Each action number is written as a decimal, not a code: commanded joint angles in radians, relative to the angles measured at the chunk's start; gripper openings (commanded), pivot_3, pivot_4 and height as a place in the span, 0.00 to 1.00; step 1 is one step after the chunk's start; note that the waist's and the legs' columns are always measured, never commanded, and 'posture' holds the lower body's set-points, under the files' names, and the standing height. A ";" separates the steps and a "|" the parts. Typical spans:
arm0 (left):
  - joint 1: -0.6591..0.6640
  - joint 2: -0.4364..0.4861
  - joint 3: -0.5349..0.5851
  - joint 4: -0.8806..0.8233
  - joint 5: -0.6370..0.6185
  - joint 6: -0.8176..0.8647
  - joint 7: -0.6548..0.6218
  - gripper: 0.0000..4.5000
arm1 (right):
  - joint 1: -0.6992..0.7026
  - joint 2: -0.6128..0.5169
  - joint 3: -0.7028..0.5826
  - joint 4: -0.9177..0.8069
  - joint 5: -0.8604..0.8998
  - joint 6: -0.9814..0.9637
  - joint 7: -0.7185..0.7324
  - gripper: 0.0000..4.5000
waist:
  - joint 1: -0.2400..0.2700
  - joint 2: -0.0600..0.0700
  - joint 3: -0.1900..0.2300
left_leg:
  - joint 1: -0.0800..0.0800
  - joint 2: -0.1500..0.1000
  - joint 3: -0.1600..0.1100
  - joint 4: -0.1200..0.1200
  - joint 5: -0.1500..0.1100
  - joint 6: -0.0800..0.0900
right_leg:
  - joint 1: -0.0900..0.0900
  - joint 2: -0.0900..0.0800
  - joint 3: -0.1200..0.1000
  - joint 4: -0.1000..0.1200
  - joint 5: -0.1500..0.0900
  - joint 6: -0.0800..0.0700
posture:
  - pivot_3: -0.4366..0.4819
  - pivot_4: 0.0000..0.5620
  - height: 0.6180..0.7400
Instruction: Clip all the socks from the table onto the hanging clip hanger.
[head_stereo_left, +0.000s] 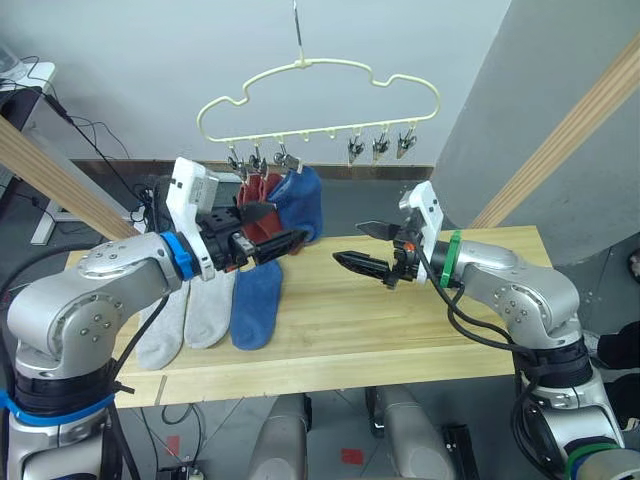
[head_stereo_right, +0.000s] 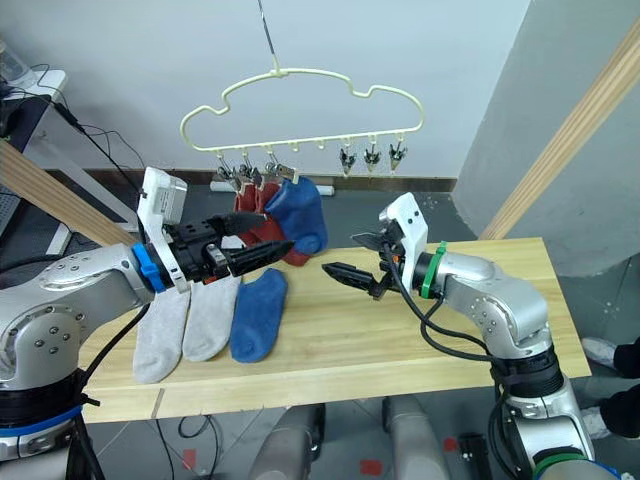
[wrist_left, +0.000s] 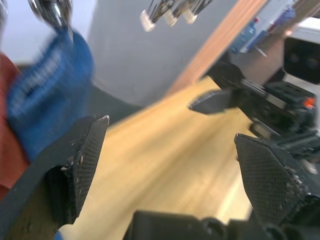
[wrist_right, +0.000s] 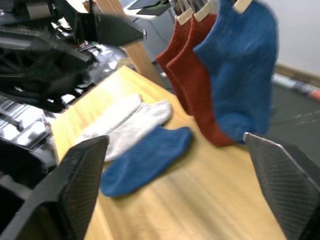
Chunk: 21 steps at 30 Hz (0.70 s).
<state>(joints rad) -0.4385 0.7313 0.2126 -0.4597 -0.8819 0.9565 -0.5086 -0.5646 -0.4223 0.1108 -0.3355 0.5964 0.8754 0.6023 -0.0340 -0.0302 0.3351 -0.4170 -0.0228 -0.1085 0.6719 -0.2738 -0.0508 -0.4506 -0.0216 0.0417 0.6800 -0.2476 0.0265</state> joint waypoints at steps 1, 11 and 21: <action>0.024 -0.023 -0.014 -0.034 0.070 -0.108 -0.013 1.00 | 0.042 -0.023 -0.009 -0.134 -0.064 -0.048 -0.064 1.00 | 0.002 0.000 0.000 | 0.000 0.000 0.000 0.000 0.000 0.000 | 0.000 0.000 0.000 0.000 0.000 0.000 | 0.48 0.58 1.00; 0.221 -0.068 0.101 -0.172 0.113 -0.241 0.030 1.00 | 0.001 0.199 0.059 -0.192 -0.359 -0.089 -0.481 1.00 | -0.001 0.000 0.000 | 0.000 0.001 0.000 -0.006 0.002 -0.002 | -0.003 0.000 0.001 0.000 0.000 0.000 | 0.50 0.61 1.00; 0.342 -0.031 0.213 -0.274 0.065 -0.261 0.032 1.00 | -0.002 0.359 0.082 -0.174 -0.403 -0.132 -0.533 1.00 | 0.004 0.000 0.000 | 0.000 0.000 0.000 -0.007 0.002 -0.001 | -0.003 0.000 0.000 0.000 0.000 0.000 | 0.54 0.63 1.00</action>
<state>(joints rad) -0.1058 0.6859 0.3949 -0.7085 -0.8260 0.7165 -0.4759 -0.5592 -0.0829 0.1964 -0.4810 0.1971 0.7768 0.0775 -0.0301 -0.0302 0.3352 -0.4168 -0.0226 -0.1087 0.6648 -0.2720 -0.0509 -0.4537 -0.0216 0.0416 0.6798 -0.2476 0.0264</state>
